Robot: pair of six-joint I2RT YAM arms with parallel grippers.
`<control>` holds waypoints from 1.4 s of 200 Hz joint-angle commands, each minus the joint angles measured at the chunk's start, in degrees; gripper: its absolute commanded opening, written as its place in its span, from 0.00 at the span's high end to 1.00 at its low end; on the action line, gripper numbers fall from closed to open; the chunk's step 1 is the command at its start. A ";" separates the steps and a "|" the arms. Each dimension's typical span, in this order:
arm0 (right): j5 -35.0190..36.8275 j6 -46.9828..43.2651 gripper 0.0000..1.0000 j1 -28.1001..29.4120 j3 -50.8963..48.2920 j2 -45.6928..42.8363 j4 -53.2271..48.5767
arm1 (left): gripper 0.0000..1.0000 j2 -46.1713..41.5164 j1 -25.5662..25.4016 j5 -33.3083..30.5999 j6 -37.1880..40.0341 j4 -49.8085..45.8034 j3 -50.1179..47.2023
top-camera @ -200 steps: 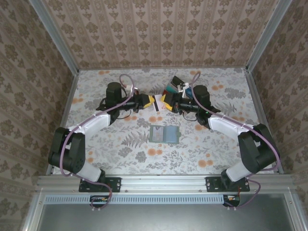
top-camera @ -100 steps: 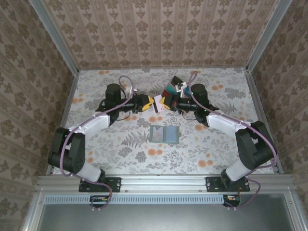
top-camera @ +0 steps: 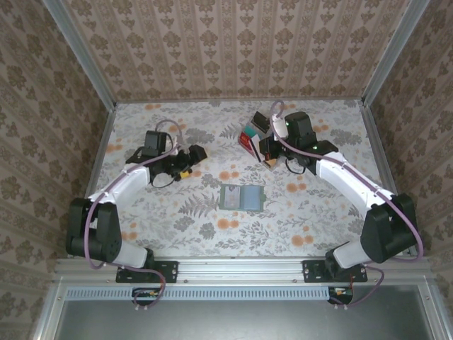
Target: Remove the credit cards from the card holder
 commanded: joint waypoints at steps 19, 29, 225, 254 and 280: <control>9.48 -17.09 1.00 -1.04 8.82 7.32 -9.72 | 0.00 -3.07 1.20 -2.70 3.16 -3.81 -1.40; 8.66 -20.81 1.00 -1.18 9.88 9.30 -10.16 | 0.00 -3.03 1.29 -2.56 3.33 -4.21 -1.38; 7.24 -33.84 1.00 -5.92 18.92 24.99 -12.86 | 0.00 -2.72 0.53 0.60 2.24 -2.78 -3.81; 7.74 -34.06 0.98 -6.03 19.11 26.02 -13.18 | 0.00 -2.37 0.51 0.68 2.09 -2.51 -3.93; 8.17 -34.18 0.97 -6.09 18.97 26.40 -13.04 | 0.00 -2.10 0.51 0.89 1.91 -2.20 -4.19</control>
